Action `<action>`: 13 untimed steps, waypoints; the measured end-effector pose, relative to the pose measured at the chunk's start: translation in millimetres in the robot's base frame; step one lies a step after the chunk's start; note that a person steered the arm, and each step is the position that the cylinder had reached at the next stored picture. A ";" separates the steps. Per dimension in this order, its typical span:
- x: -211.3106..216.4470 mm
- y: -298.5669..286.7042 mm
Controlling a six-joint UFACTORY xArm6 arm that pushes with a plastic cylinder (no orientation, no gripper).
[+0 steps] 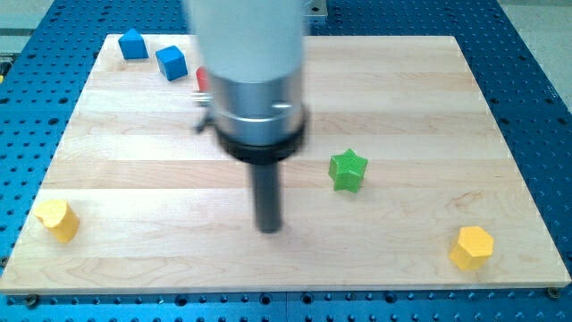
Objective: Slide the hexagon to the right of the yellow heart
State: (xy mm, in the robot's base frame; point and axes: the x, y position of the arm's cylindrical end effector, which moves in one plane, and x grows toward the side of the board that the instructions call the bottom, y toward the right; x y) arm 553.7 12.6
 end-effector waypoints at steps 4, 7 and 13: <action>-17.0 235.1; 43.1 219.3; 61.1 -37.6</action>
State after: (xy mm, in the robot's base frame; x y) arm 614.9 -25.0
